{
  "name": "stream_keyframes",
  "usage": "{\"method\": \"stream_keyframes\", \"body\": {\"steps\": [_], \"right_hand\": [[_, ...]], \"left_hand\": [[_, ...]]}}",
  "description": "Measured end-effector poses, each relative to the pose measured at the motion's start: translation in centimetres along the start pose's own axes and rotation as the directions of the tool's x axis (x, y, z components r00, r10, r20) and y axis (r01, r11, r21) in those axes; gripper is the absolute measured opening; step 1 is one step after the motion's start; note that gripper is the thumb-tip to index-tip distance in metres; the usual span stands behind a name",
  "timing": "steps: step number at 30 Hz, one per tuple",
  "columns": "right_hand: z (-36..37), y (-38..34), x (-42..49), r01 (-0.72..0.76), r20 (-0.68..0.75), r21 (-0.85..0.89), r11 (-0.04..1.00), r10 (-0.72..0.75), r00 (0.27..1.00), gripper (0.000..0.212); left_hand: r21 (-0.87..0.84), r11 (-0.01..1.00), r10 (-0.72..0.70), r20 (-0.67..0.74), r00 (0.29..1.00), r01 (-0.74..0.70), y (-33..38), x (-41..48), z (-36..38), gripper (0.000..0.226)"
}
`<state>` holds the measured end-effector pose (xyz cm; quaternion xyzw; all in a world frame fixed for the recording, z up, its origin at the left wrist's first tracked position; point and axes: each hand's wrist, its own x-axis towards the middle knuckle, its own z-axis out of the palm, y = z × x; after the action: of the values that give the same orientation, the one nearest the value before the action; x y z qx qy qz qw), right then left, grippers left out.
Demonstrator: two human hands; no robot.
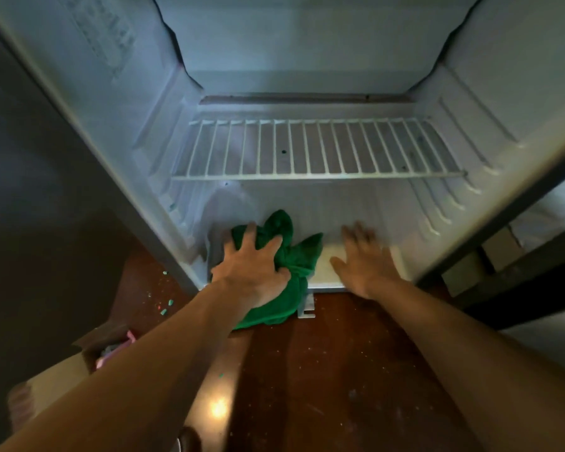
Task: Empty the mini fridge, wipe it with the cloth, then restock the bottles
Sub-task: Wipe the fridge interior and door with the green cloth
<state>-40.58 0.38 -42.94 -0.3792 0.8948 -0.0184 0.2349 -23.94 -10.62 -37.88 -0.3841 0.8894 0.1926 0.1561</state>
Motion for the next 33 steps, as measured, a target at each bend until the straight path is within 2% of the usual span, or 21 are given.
{"method": "stream_keyframes", "body": {"steps": [2, 6, 8, 11, 16, 20, 26, 33], "right_hand": [[1.3, 0.3, -0.2, 0.016, 0.016, 0.021, 1.000, -0.016, 1.000, 0.071], [2.4, 0.3, 0.3, 0.026, -0.036, 0.013, 1.000, -0.026, 0.999, 0.071], [2.3, 0.6, 0.4, 0.052, -0.099, -0.037, 0.998, -0.055, 0.994, 0.072], [1.6, 0.6, 0.4, 0.092, -0.151, -0.131, 0.987, -0.112, 0.982, 0.076], [0.5, 0.2, 0.7, 0.089, -0.027, -0.154, 0.984, -0.094, 0.995, 0.082], [0.0, -0.1, 0.9, 0.078, -0.007, -0.135, 0.988, -0.080, 0.997, 0.084], [-0.5, -0.3, 1.1, 0.076, 0.029, -0.146, 0.986, -0.073, 0.997, 0.086], [-0.2, -0.3, 0.7, 0.077, 0.017, -0.138, 0.987, -0.076, 0.997, 0.084]], "left_hand": [[0.084, 0.996, -0.002, 0.039, 0.999, -0.001, 0.2, 1.1, 0.8, 0.074], [0.242, 0.970, 0.048, -0.077, 0.996, -0.028, 0.7, 3.1, 1.7, 0.062], [0.298, 0.953, 0.073, -0.054, 0.996, -0.053, 0.8, 4.5, 1.1, 0.059], [0.278, 0.959, 0.063, -0.040, 0.997, -0.049, 0.6, 6.6, 0.3, 0.057], [0.252, 0.968, 0.014, -0.086, 0.996, 0.008, 1.2, 10.3, -1.1, 0.052], [0.311, 0.950, 0.052, -0.147, 0.988, -0.004, 1.8, 10.0, -1.1, 0.048], [0.444, 0.878, 0.207, -0.021, 0.978, -0.177, 0.4, 3.9, 0.8, 0.053], [0.359, 0.930, 0.105, -0.069, 0.992, -0.073, 1.5, 8.9, -0.3, 0.054]]}}
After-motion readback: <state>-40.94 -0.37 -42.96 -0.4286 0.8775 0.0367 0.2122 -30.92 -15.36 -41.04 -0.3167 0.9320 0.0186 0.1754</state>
